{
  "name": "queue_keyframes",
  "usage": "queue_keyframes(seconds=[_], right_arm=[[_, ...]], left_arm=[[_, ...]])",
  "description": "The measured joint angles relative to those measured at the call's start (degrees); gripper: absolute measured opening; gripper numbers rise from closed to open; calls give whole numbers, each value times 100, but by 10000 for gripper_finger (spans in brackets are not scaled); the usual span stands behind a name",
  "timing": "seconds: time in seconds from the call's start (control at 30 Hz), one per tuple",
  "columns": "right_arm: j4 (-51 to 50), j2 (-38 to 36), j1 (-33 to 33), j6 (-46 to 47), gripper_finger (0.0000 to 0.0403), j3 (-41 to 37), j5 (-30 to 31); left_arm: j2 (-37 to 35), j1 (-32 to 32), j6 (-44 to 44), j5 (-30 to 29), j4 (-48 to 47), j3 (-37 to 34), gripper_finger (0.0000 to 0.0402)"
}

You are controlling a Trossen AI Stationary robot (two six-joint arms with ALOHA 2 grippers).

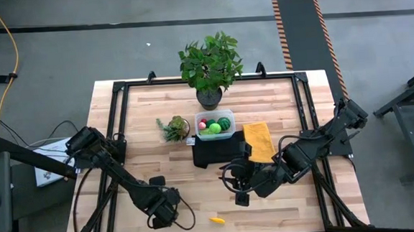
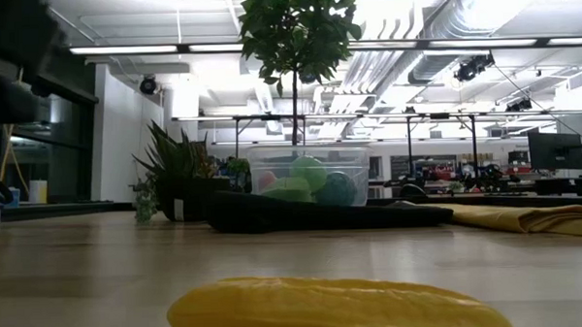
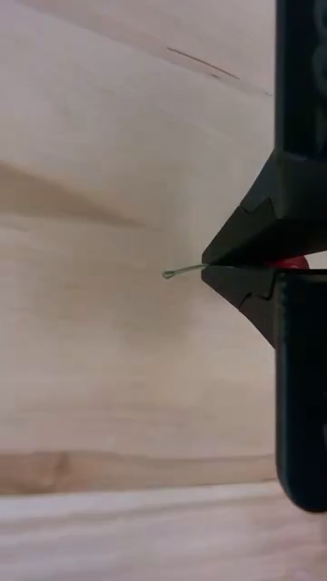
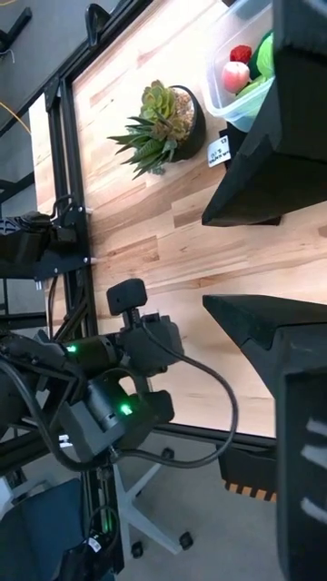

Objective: Pick and placing Produce into tupperware
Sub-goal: Put the top dark red cherry into the transparent bin

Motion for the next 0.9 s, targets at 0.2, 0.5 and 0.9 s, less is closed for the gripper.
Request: queue_keyframes(seconds=[0.2, 0.5, 0.9], right_arm=[[76, 0, -13, -76, 124, 0, 50], [816, 0, -13, -561, 124, 0, 140], [1307, 0, -46, -736, 124, 0, 130]], left_arm=[[0, 282, 356, -95, -73, 201, 1], [0, 743, 952, -200, -109, 439, 0], [0, 1385, 1752, -509, -114, 1090, 0]])
